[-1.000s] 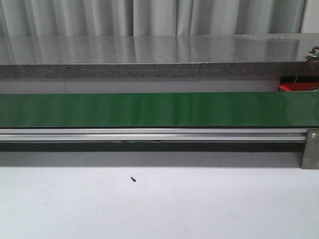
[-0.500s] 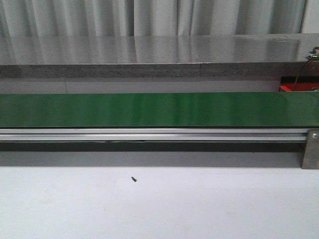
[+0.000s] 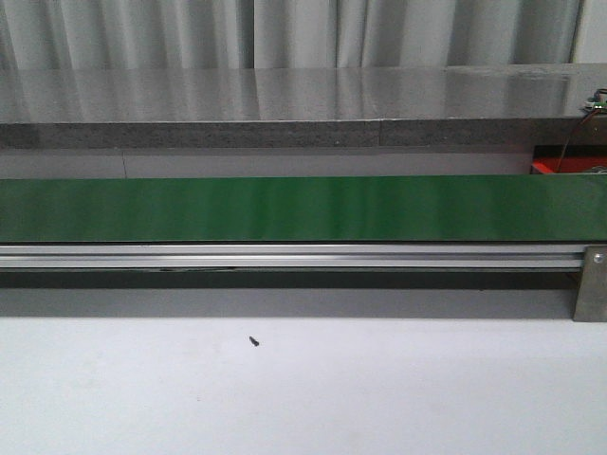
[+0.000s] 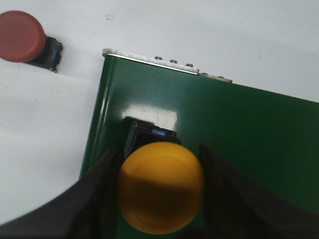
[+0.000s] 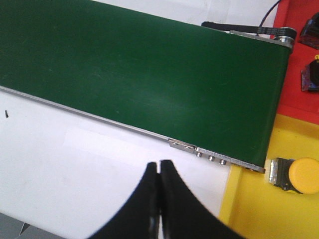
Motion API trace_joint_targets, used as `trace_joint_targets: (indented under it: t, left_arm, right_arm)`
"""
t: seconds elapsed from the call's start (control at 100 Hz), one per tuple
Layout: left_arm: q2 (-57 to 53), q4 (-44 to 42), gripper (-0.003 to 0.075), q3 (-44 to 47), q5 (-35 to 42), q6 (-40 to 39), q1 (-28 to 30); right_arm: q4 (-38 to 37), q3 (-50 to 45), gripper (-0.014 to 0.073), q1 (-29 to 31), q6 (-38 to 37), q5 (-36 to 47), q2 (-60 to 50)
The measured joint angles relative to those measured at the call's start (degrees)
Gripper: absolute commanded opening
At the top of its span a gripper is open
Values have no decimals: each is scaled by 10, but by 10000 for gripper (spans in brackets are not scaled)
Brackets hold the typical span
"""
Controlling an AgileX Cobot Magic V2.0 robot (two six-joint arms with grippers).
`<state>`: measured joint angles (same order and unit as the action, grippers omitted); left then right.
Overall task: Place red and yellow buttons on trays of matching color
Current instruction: 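Carry the yellow button over the green belt with the left gripper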
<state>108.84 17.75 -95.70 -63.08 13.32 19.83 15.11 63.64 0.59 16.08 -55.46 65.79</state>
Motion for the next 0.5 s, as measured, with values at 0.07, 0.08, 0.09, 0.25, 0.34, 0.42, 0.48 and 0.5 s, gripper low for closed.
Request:
trace_joint_targets:
  t: [0.07,0.08,0.09,0.25,0.34,0.42,0.48,0.5]
  left_arm:
    - [0,0,137,12,12,0,-4]
    - [0,0,137,12,12,0,-6]
    - [0,0,137,14,14,0,-5]
    - [0,0,138,17,19,0,-11]
    - [0,0,138,23,20,0,-11]
    - [2,0,142,27,20,0,-11]
    - [4,-1,160,28,20,0,-11]
    - [5,-1,176,28,20,0,-11]
  right_arm:
    - [0,0,-71,0,0,0,0]
    - [0,0,-71,0,0,0,0]
    - [0,0,-71,0,0,0,0]
    - [0,0,-71,0,0,0,0]
    - [0,0,-71,0,0,0,0]
    - [0,0,-71,0,0,0,0]
    - [0,0,-71,0,0,0,0]
    - [0,0,-71,0,0,0,0]
